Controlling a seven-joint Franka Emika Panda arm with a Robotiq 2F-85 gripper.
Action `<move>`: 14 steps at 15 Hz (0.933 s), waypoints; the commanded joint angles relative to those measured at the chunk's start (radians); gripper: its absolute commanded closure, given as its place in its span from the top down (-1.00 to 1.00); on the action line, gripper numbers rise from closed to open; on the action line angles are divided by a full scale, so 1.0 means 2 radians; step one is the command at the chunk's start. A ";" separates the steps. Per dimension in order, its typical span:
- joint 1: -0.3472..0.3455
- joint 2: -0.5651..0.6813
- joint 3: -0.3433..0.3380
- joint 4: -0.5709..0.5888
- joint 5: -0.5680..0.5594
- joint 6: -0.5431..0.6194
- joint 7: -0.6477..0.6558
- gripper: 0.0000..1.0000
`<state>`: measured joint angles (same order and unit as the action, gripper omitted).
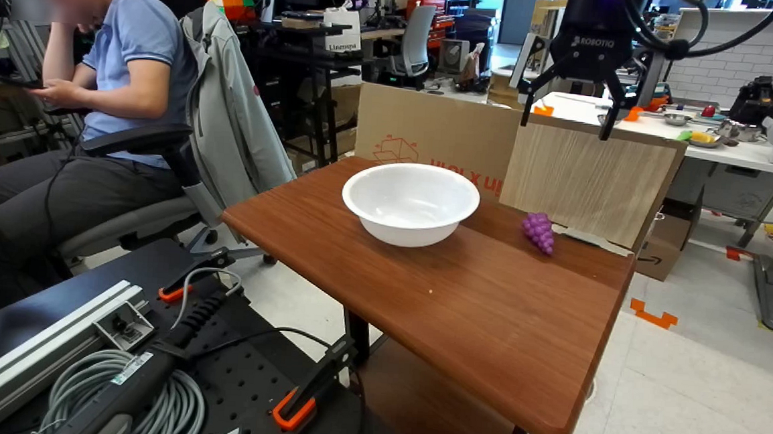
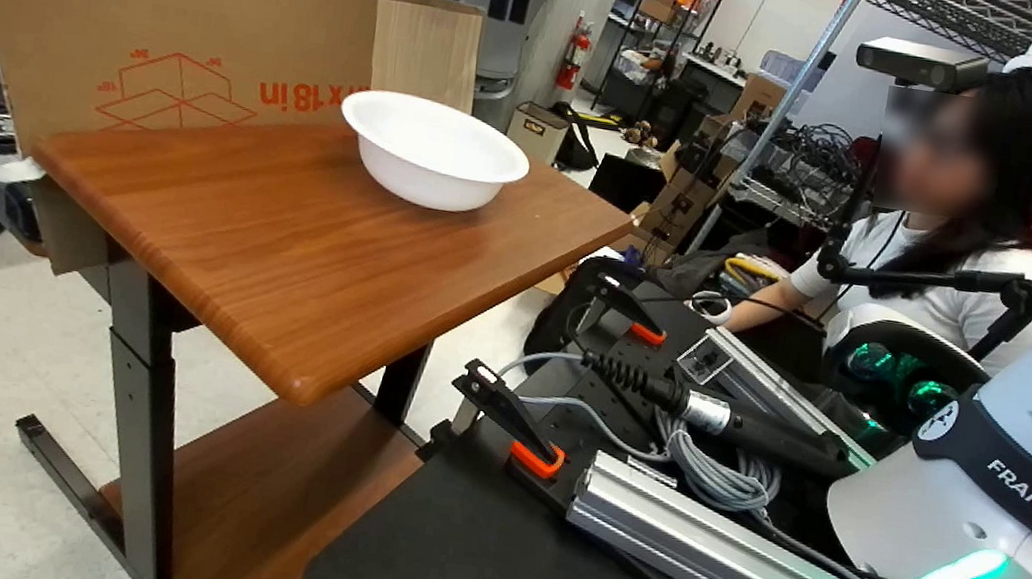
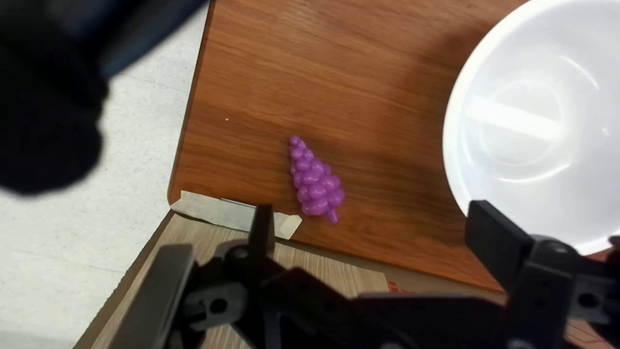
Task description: Put the purple object inside the white bowl
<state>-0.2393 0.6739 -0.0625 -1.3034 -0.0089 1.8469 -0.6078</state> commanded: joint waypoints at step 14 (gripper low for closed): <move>0.032 0.180 -0.020 0.151 -0.133 -0.011 0.091 1.00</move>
<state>-0.1973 0.9582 -0.0801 -1.1047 -0.2416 1.8460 -0.4481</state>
